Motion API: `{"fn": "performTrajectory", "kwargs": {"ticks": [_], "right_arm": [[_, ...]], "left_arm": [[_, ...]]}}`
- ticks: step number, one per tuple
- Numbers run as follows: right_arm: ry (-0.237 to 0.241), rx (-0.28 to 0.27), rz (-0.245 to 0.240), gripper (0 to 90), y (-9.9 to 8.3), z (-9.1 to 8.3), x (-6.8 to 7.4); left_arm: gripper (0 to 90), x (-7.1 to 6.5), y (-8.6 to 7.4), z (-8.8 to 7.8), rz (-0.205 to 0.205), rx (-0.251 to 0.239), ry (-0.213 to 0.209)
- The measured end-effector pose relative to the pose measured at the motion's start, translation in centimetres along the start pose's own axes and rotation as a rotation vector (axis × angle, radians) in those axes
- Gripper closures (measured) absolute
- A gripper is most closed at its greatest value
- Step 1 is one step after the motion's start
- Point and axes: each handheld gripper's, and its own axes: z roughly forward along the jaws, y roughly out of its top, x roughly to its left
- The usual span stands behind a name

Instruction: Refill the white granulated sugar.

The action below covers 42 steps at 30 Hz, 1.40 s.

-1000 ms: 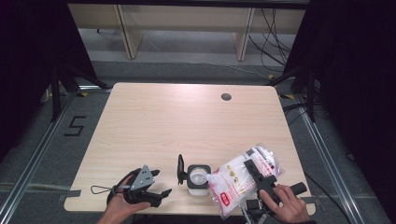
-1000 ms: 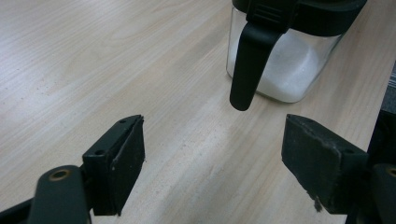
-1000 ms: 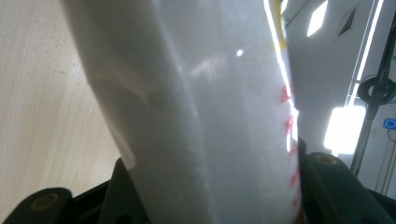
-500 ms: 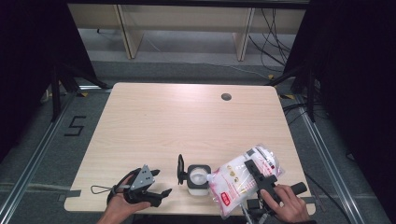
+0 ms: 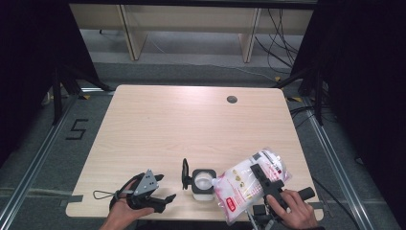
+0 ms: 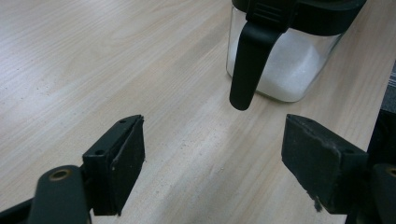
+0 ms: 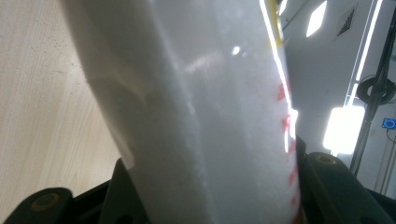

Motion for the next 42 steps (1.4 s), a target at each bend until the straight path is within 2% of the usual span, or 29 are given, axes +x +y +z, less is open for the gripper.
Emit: {"fn": "performTrajectory", "kwargs": {"ticks": [3, 4, 5, 8, 11, 12, 13, 14, 15, 17, 19, 20, 22, 23, 24, 25, 26, 27, 29, 30, 32, 33, 35, 36, 37, 38, 39, 41, 42], "right_arm": [[-0.007, -0.006, -0.004, 54.7, -0.06, 0.02, 0.04], [-0.005, -0.006, -0.002, 54.7, -0.06, 0.02, 0.06], [-0.005, -0.007, -0.004, 54.7, -0.06, 0.02, 0.08], [0.001, -0.001, -0.004, 54.7, 0.00, 0.00, 0.06], [0.008, 0.009, -0.011, 54.7, 0.05, -0.03, 0.02], [0.006, 0.002, -0.014, 54.7, 0.01, 0.02, 0.02], [-0.008, -0.004, -0.010, 54.7, -0.01, 0.05, 0.09], [-0.005, 0.008, 0.017, 54.7, -0.04, -0.05, 0.27], [-0.004, -0.008, -0.012, 54.7, -0.05, 0.06, 0.09], [-0.004, -0.007, -0.012, 54.7, -0.05, 0.06, 0.07], [-0.008, -0.009, -0.014, 54.7, -0.04, 0.02, 0.06], [0.006, 0.001, -0.014, 54.7, -0.01, -0.04, 0.00], [-0.012, -0.004, -0.014, 54.7, -0.02, -0.02, 0.08], [0.008, 0.012, 0.010, 54.7, 0.01, -0.10, 0.19], [-0.011, -0.003, -0.012, 54.7, 0.00, -0.01, 0.08], [-0.004, -0.007, -0.008, 54.7, -0.01, 0.02, 0.10], [0.003, -0.002, -0.009, 54.7, 0.00, 0.00, 0.07], [-0.007, -0.001, -0.010, 54.7, -0.01, 0.00, 0.11], [-0.003, -0.004, -0.016, 54.8, -0.03, 0.03, 0.08], [-0.003, -0.004, -0.014, 54.7, -0.04, 0.02, 0.08], [-0.005, -0.004, -0.014, 54.7, -0.03, 0.00, 0.05], [-0.006, -0.005, -0.018, 54.8, -0.03, -0.01, 0.04], [-0.003, 0.009, 0.004, 54.7, 0.01, -0.10, 0.18], [0.002, 0.003, 0.002, 54.7, 0.02, -0.04, 0.19], [0.003, 0.009, 0.007, 54.8, 0.04, -0.08, 0.24], [0.000, 0.003, -0.016, 54.8, 0.09, -0.06, 0.09], [0.000, -0.003, -0.026, 54.8, 0.13, -0.02, 0.03], [-0.001, -0.009, -0.040, 54.8, 0.16, 0.01, 0.02], [-0.002, -0.010, -0.049, 54.8, 0.17, 0.01, -0.02]], "left_arm": [[21.0, -0.10, -0.03, 0.06, -0.013, -0.003, -0.002], [21.0, 0.00, -0.03, -0.05, 0.008, 0.014, -0.004], [21.0, 0.01, -0.03, -0.07, 0.009, 0.019, 0.002], [21.1, -0.11, -0.01, 0.08, -0.013, -0.007, -0.004], [21.0, 0.06, -0.01, -0.12, 0.015, 0.017, 0.004], [21.1, 0.01, -0.02, 0.04, -0.004, -0.004, -0.002], [21.1, 0.04, 0.03, 0.01, 0.002, -0.004, 0.002], [21.0, -0.08, -0.01, 0.09, -0.016, -0.009, -0.006], [21.0, -0.02, -0.03, -0.02, 0.001, 0.010, -0.004], [21.0, 0.01, -0.01, -0.09, 0.010, 0.018, 0.003], [21.1, -0.09, 0.01, 0.04, -0.014, -0.004, -0.003], [21.0, -0.09, -0.03, 0.09, -0.012, -0.007, -0.004], [21.0, 0.06, -0.02, -0.12, 0.013, 0.018, 0.004], [21.1, 0.03, -0.02, -0.02, 0.003, 0.003, 0.001], [21.0, 0.02, 0.00, 0.00, -0.001, -0.002, 0.003], [21.0, 0.05, 0.03, 0.00, 0.003, -0.004, 0.003], [21.1, -0.07, -0.02, 0.10, -0.015, -0.009, -0.006], [21.0, -0.01, -0.04, -0.02, 0.000, 0.011, -0.005], [21.0, 0.07, -0.01, -0.10, 0.011, 0.019, 0.001], [21.0, 0.00, -0.01, 0.04, -0.003, -0.004, -0.001], [21.0, -0.08, -0.02, 0.12, -0.016, -0.015, -0.004], [21.0, 0.04, -0.02, -0.09, 0.007, 0.015, 0.001], [21.0, 0.14, -0.01, -0.13, 0.014, 0.019, 0.000], [21.1, 0.02, 0.00, -0.01, -0.002, -0.003, 0.003], [21.0, 0.02, 0.02, 0.01, -0.001, -0.003, 0.003], [21.0, -0.05, -0.02, 0.07, -0.008, -0.008, -0.003], [21.0, -0.02, -0.02, -0.06, 0.000, 0.012, -0.001], [21.1, 0.14, 0.00, -0.12, 0.015, 0.019, 0.000], [21.0, 0.07, 0.04, -0.03, 0.006, -0.004, 0.005]]}}
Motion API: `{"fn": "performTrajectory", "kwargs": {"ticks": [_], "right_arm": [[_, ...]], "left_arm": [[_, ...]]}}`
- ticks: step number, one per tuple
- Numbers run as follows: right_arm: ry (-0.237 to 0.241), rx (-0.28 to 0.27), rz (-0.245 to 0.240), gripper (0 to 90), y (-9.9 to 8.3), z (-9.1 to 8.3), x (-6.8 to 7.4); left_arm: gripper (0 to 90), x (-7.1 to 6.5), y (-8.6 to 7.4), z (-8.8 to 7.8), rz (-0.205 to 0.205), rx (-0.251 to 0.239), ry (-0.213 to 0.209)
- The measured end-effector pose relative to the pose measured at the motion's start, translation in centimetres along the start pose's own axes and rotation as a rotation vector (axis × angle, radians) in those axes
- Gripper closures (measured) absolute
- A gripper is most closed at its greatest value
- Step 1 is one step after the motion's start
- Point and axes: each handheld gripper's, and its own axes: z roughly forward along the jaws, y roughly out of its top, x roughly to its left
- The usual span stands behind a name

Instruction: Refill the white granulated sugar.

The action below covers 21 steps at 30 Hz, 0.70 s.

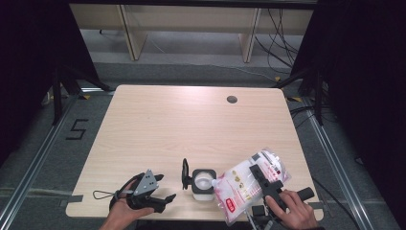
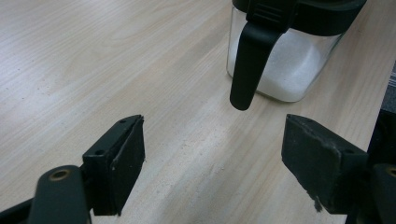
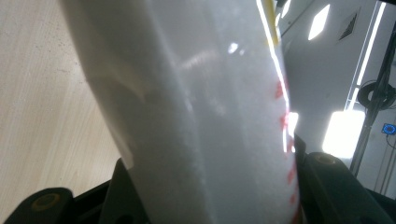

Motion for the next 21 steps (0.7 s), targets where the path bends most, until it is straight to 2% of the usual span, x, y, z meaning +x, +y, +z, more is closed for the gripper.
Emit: {"fn": "performTrajectory", "kwargs": {"ticks": [1, 2, 4, 7, 9, 10, 11, 12, 13, 14, 15, 16, 17, 18, 19, 20, 21], "right_arm": [[0.008, 0.012, 0.025, 54.8, 0.06, -0.08, 0.17], [0.008, 0.018, 0.048, 54.8, 0.11, -0.12, 0.32], [0.008, 0.009, 0.024, 54.8, 0.08, -0.05, 0.17], [0.002, -0.006, 0.006, 54.8, 0.06, 0.02, 0.01], [0.003, -0.006, 0.004, 54.8, 0.06, 0.01, 0.02], [0.008, 0.006, 0.037, 54.8, 0.12, -0.03, 0.21], [0.007, 0.011, 0.042, 54.8, 0.13, -0.08, 0.26], [-0.001, 0.000, 0.016, 54.8, 0.15, -0.03, 0.04], [0.003, 0.007, 0.032, 54.8, 0.14, -0.11, 0.14], [0.003, 0.004, 0.029, 54.8, 0.14, -0.11, 0.10], [0.003, 0.008, 0.036, 54.8, 0.14, -0.13, 0.13], [0.000, 0.005, 0.027, 54.8, 0.15, -0.10, 0.04], [0.000, 0.001, 0.010, 54.8, 0.09, -0.09, -0.01], [0.000, 0.003, 0.014, 54.8, 0.08, -0.11, 0.01], [-0.001, 0.002, 0.013, 54.8, 0.07, -0.10, 0.00], [0.000, 0.003, 0.012, 54.8, 0.06, -0.10, 0.01], [0.002, -0.003, -0.001, 54.8, 0.06, -0.04, -0.05]], "left_arm": [[21.1, -0.03, -0.01, 0.02, -0.009, 0.000, 0.000], [21.0, 0.01, -0.01, 0.02, 0.001, 0.002, 0.000], [21.0, 0.08, -0.05, -0.10, 0.008, 0.025, -0.005], [21.1, -0.01, 0.02, 0.02, -0.002, 0.000, -0.001], [21.1, -0.04, -0.07, 0.04, -0.008, 0.004, -0.003], [21.0, 0.09, -0.04, -0.11, 0.008, 0.024, -0.004], [21.0, -0.02, -0.06, -0.03, -0.003, 0.007, -0.001], [21.1, 0.09, 0.00, -0.06, 0.009, 0.002, -0.006], [21.0, 0.16, 0.02, -0.04, 0.014, 0.003, -0.009], [21.0, 0.01, -0.03, 0.01, -0.004, 0.001, 0.001], [21.1, 0.04, -0.03, -0.02, 0.005, 0.007, -0.003], [21.1, 0.08, -0.05, -0.10, 0.006, 0.025, -0.005], [21.0, -0.01, -0.07, 0.00, -0.002, 0.007, -0.002], [21.0, 0.02, 0.00, -0.01, 0.003, 0.001, 0.000], [21.0, -0.07, -0.01, 0.07, -0.015, -0.008, -0.003], [21.1, 0.04, 0.00, 0.02, 0.006, 0.002, 0.000], [21.0, 0.00, -0.02, 0.00, -0.002, 0.008, -0.010]]}}
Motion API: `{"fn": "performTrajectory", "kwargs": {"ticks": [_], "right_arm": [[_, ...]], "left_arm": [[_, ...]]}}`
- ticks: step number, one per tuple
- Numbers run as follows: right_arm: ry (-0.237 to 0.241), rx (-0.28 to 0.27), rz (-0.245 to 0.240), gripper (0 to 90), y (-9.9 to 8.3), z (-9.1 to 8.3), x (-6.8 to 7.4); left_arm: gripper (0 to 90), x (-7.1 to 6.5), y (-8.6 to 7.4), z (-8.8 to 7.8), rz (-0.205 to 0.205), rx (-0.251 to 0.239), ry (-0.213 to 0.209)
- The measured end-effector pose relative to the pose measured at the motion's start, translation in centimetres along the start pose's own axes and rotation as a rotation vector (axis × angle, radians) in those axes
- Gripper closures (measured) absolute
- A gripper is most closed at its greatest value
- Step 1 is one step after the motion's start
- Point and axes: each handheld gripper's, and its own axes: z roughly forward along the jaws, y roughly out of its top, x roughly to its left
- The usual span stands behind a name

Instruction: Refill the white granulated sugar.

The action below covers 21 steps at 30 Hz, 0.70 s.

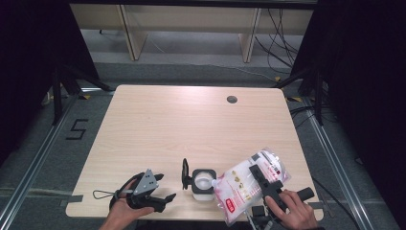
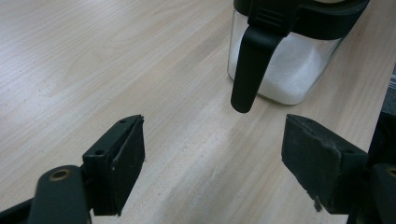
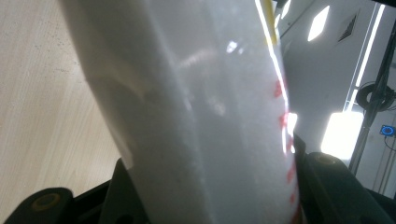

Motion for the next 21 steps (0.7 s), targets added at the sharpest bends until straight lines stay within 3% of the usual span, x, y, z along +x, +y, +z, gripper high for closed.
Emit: {"fn": "performTrajectory", "kwargs": {"ticks": [1, 3, 4, 6, 7, 8, 10, 13, 15, 16, 18, 19, 21], "right_arm": [[0.000, 0.005, 0.006, 54.8, 0.01, -0.03, 0.05], [0.000, 0.011, 0.030, 54.9, 0.08, -0.08, 0.16], [0.000, 0.012, 0.025, 54.8, 0.08, -0.08, 0.16], [-0.002, 0.006, 0.015, 54.8, 0.10, -0.02, 0.06], [-0.002, 0.006, 0.015, 54.8, 0.10, -0.02, 0.06], [0.001, 0.009, 0.020, 54.9, 0.09, -0.05, 0.12], [0.000, 0.011, 0.034, 54.8, 0.07, -0.06, 0.13], [-0.003, 0.006, 0.015, 54.8, 0.00, -0.04, 0.07], [-0.002, 0.002, 0.008, 54.8, 0.00, -0.02, 0.05], [0.000, 0.010, 0.032, 54.8, 0.04, -0.07, 0.15], [0.001, 0.010, 0.032, 54.9, 0.06, -0.08, 0.17], [0.001, 0.012, 0.032, 54.9, 0.08, -0.09, 0.15], [-0.006, 0.005, 0.018, 54.8, 0.09, -0.05, 0.03]], "left_arm": [[21.0, 0.06, -0.04, -0.08, 0.006, 0.014, 0.003], [21.1, -0.02, -0.01, 0.01, -0.007, -0.008, 0.012], [21.1, 0.14, 0.03, -0.01, 0.015, -0.004, 0.008], [21.1, -0.01, -0.02, 0.02, 0.000, -0.006, 0.006], [21.0, 0.12, -0.01, -0.11, 0.014, 0.016, 0.006], [21.1, -0.03, -0.04, 0.00, -0.003, -0.004, 0.010], [21.0, 0.10, 0.03, -0.04, 0.010, -0.003, 0.008], [21.1, -0.02, -0.04, -0.04, -0.001, -0.001, 0.010], [21.1, 0.15, 0.05, -0.08, 0.014, -0.003, 0.003], [21.1, 0.16, 0.04, -0.04, 0.015, -0.004, 0.002], [21.0, -0.02, -0.04, -0.01, -0.007, -0.001, 0.012], [21.1, 0.08, -0.03, -0.12, 0.012, 0.009, 0.012], [21.0, 0.14, 0.04, -0.08, 0.013, -0.005, 0.003]]}}
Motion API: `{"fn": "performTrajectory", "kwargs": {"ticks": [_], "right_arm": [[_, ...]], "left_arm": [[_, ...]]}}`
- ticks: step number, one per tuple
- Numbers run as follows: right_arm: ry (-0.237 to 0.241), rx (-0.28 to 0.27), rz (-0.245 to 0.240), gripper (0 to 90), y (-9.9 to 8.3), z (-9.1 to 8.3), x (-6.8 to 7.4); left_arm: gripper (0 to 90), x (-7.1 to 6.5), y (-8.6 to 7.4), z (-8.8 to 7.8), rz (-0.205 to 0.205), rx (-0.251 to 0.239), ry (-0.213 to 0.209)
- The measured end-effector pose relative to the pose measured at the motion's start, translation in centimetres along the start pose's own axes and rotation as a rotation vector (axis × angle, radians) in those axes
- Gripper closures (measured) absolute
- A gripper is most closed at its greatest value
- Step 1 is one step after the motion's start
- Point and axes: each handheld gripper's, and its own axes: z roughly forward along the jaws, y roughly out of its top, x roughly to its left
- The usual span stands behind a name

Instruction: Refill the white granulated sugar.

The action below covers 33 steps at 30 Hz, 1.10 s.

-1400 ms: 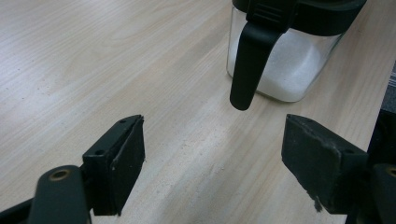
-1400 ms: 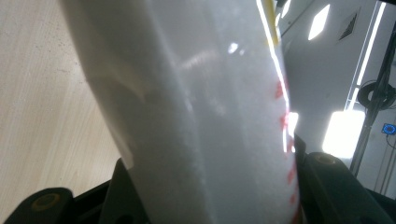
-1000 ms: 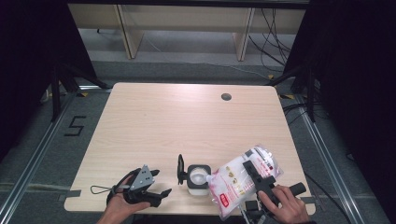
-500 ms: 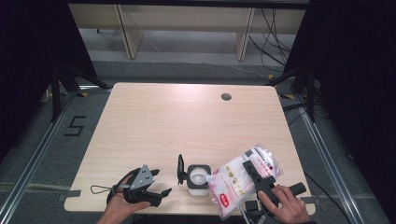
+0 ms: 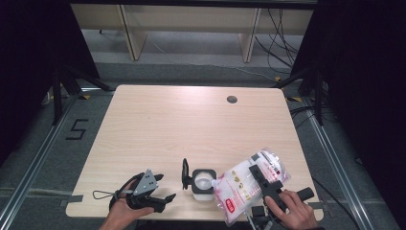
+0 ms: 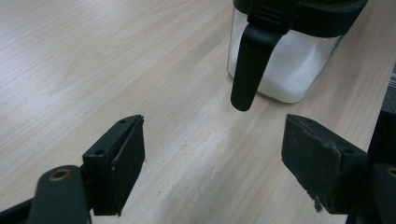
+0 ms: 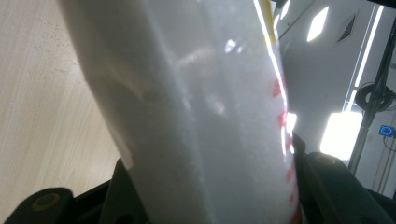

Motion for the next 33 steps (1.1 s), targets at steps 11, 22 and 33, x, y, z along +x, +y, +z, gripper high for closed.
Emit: {"fn": "performTrajectory", "kwargs": {"ticks": [11, 22, 33], "right_arm": [[0.004, 0.008, 0.004, 55.0, -0.08, -0.07, 0.03], [0.015, 0.011, 0.022, 55.3, -0.14, -0.07, 0.09], [0.017, 0.010, 0.011, 55.5, -0.15, -0.07, -0.01]], "left_arm": [[21.0, -0.07, 0.00, 0.02, -0.005, -0.002, 0.005], [21.1, -0.09, -0.09, -0.03, -0.007, 0.014, 0.007], [21.1, -0.03, -0.07, -0.03, -0.003, 0.023, 0.004]]}}
